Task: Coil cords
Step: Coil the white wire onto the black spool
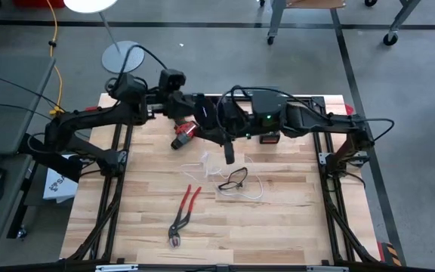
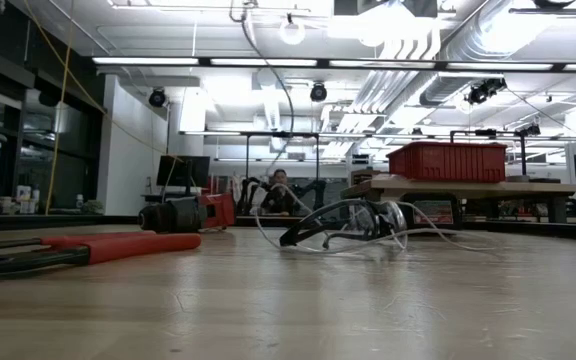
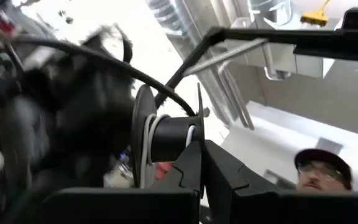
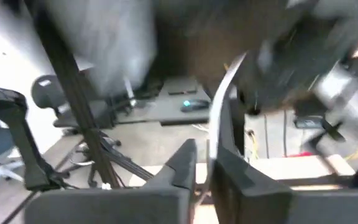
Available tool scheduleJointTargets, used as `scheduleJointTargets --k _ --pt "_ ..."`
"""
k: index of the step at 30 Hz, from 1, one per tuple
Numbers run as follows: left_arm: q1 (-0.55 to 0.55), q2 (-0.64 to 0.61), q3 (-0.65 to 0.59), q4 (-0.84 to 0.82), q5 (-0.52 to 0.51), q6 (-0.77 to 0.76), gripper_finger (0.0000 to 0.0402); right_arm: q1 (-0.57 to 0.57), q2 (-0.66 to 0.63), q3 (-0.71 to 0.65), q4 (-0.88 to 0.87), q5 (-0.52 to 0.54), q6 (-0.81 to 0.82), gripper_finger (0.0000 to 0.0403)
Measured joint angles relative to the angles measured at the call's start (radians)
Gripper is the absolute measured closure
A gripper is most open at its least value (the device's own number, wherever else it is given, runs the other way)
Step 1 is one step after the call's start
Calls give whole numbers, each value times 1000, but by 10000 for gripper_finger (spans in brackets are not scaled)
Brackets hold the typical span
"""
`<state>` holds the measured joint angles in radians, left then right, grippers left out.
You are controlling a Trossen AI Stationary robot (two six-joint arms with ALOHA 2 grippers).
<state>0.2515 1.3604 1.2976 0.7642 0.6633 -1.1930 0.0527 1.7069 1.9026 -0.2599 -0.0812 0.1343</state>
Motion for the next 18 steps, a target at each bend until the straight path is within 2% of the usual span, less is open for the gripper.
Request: scheduleJointTargets --k 6,10,18 --pt "78 -41 0 -3 8 78 401 10 -2 -2 -47 63 -3 284" --pt "130 -75 0 -11 25 145 401 16 0 -2 -101 110 -28 243" --pt "189 -136 0 -18 57 244 401 16 5 -2 -133 208 -30 232"
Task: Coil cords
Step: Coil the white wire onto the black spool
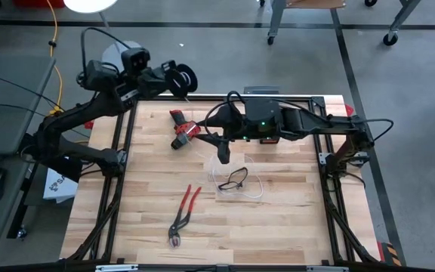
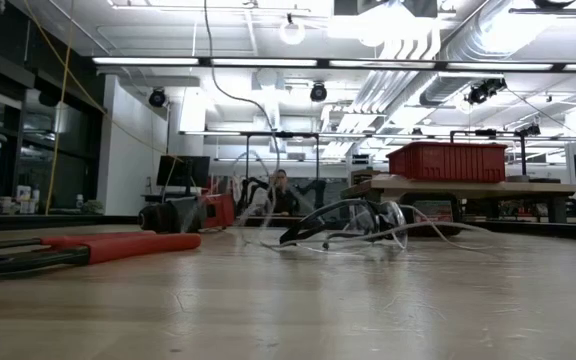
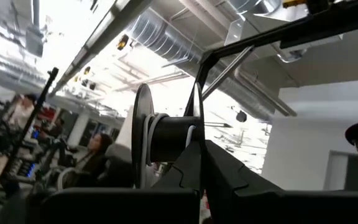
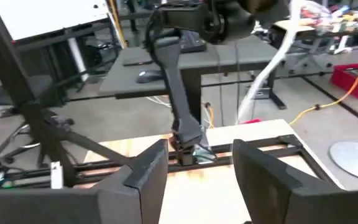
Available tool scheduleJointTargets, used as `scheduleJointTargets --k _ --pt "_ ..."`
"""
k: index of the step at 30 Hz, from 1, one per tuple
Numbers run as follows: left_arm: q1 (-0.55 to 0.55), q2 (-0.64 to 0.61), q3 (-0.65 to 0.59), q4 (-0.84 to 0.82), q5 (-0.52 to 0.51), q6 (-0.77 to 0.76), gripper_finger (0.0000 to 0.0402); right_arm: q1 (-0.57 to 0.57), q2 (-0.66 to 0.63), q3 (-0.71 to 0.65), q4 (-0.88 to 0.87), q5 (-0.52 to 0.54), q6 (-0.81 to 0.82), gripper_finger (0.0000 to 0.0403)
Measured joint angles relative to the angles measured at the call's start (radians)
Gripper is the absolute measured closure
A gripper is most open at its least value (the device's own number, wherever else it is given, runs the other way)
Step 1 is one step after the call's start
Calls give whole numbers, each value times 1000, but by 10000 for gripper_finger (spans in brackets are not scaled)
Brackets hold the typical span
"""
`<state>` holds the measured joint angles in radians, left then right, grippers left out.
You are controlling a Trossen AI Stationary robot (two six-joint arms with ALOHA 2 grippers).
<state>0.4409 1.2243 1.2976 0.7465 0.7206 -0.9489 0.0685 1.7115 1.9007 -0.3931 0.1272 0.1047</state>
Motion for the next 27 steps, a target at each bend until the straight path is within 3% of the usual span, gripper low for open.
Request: scheduleJointTargets --k 11,27 --pt "-4 -19 0 -1 -4 105 401 -3 7 0 19 191 0 233" --pt "5 -19 0 -7 -8 161 401 -2 6 1 31 172 0 233"
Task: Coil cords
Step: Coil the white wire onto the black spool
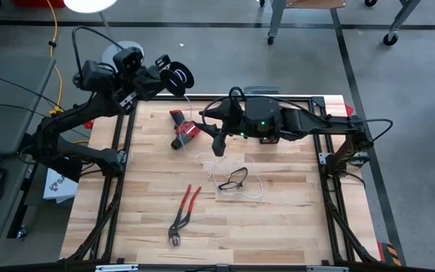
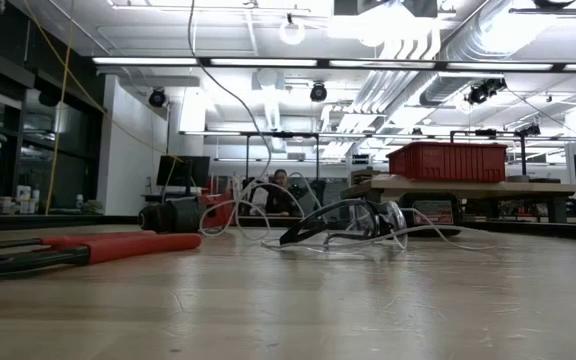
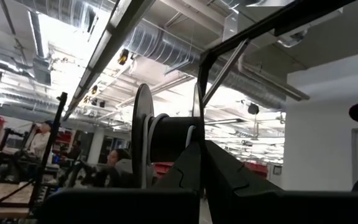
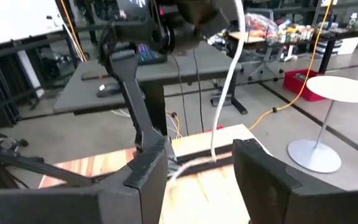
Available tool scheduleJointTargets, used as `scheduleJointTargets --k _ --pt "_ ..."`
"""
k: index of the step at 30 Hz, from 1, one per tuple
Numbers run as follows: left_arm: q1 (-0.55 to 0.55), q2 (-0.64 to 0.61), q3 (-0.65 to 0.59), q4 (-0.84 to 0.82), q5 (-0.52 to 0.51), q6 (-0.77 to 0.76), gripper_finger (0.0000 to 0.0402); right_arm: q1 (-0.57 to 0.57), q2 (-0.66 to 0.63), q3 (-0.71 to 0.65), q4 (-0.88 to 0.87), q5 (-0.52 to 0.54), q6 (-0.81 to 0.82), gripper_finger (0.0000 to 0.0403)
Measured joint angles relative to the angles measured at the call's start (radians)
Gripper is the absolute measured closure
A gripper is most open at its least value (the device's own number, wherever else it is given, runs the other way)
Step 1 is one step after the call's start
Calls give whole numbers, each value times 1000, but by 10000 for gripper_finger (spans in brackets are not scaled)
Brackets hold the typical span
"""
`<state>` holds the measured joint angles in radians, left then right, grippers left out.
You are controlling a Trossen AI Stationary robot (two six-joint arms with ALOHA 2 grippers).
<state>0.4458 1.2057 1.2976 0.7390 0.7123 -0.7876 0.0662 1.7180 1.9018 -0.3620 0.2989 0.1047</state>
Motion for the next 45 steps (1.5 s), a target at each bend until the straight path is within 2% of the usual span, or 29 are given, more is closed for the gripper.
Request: scheduleJointTargets --k 12,17,23,28,35,39,45 --pt "6 0 0 -40 12 66 401 -17 0 0 3 -3 -26 233" --pt "6 0 0 -46 9 78 401 -35 0 0 36 -61 -12 233" --pt "5 0 0 -46 -6 84 401 -60 5 0 60 -22 -8 233" --pt "5 0 0 -46 -26 83 401 -73 38 1 141 -90 -7 233" --pt "5 0 0 -44 -25 83 401 -73 66 0 128 -100 3 236" --pt "5 0 0 -46 -25 84 401 -73 56 0 127 -90 0 253" --pt "5 0 0 -46 -25 84 401 -72 42 0 127 -56 -26 305"
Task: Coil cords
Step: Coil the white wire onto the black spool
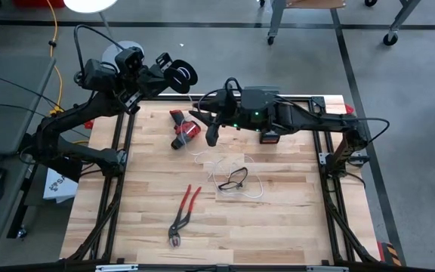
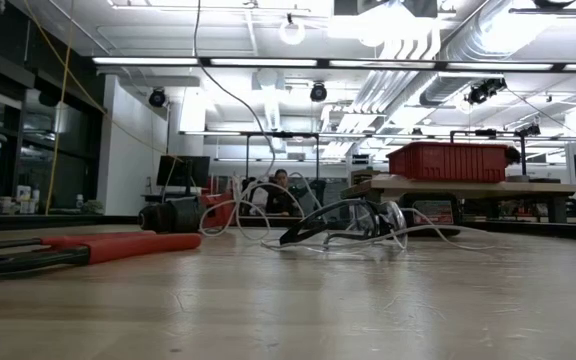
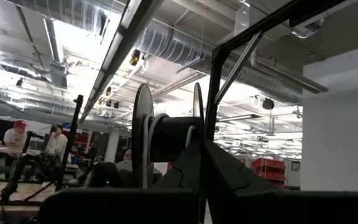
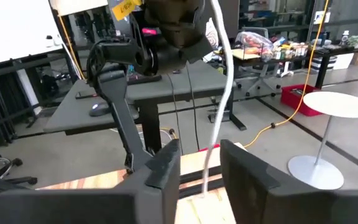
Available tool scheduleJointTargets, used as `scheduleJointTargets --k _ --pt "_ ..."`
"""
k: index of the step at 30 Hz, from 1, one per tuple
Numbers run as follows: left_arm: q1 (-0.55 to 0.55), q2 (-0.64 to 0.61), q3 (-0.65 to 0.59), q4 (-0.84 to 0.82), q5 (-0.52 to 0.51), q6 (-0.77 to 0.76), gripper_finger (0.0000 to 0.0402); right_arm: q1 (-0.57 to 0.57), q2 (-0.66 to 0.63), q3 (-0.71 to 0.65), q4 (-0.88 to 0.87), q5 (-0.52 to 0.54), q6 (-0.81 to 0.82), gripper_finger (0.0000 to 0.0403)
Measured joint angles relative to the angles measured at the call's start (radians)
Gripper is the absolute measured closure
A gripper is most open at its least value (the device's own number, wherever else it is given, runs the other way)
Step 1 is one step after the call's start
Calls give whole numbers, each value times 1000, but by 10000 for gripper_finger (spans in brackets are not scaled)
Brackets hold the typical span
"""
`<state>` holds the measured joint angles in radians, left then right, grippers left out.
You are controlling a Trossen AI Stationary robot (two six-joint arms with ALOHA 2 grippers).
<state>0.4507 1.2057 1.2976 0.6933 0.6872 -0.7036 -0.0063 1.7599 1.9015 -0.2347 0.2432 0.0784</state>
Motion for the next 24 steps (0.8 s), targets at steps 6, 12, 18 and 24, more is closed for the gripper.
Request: scheduleJointTargets --k 6,12,18,24 --pt "0 0 0 0 -11 0 401 0 0 0 0 -12 0 341" --pt "0 0 0 -1 -17 1 401 0 0 0 -1 -15 -2 391" --pt "1 0 0 -1 -18 0 401 29 0 0 -18 -9 -7 401" --pt "1 0 0 -7 -37 -28 401 55 -5 0 -59 -8 10 402"
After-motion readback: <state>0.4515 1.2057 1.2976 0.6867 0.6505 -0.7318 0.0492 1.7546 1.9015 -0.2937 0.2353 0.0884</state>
